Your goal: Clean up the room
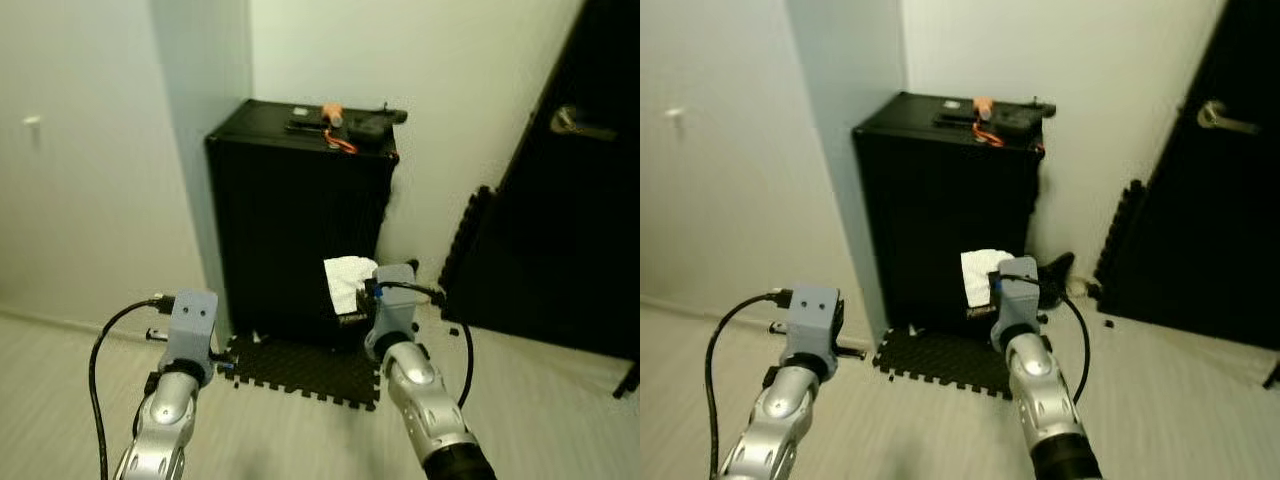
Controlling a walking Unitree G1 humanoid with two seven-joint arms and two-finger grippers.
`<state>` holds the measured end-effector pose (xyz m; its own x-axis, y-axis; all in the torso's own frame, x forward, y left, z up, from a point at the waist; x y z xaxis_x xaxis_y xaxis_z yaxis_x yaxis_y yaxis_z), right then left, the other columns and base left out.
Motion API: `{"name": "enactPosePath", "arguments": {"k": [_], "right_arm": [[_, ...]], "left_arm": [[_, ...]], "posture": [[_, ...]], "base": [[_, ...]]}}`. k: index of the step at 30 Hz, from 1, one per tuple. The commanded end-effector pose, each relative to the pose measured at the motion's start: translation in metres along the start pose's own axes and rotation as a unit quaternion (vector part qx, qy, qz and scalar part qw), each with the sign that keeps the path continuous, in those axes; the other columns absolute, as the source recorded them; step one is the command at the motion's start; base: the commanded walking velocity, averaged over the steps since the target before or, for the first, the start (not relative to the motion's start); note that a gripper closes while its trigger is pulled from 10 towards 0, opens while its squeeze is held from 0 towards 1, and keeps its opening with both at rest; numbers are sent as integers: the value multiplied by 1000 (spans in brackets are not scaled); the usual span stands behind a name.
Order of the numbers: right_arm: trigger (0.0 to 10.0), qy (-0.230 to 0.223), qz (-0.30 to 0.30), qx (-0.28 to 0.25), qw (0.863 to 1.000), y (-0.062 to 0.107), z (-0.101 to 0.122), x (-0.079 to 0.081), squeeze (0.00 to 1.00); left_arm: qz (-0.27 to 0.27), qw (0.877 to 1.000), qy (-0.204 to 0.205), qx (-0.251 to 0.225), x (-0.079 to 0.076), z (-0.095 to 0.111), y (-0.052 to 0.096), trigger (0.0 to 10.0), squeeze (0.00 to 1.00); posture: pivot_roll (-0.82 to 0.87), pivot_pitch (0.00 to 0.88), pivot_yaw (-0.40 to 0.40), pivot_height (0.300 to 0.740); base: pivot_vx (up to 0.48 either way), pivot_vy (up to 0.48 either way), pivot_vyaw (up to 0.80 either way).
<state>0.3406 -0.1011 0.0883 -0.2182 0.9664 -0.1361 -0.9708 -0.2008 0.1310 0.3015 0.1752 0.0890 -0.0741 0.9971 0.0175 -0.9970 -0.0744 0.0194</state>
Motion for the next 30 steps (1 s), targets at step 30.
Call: {"name": "enactPosePath", "arguments": {"k": [30], "right_arm": [[10000, 11, -46, 18, 999, 0, -7, -17, 0]], "left_arm": [[2, 1000, 8, 10, -2, -2, -2, 10000, 0]], "posture": [[-9, 26, -5, 727]], "base": [[0, 0, -800]]}}
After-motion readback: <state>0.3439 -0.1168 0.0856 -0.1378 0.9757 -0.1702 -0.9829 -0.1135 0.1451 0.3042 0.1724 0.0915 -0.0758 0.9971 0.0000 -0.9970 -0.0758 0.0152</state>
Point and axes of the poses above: a point about 5 cm out from each wrist's last joint towards the gripper, its own y axis pointing back from the gripper into the wrist, its own z axis along the axis of the wrist's last joint, x = y × z, the point moved 2 cm from there along -y, pointing out of the wrist towards the gripper, and after that the axes turned 10 degrees about y, right-handed, at the moved point
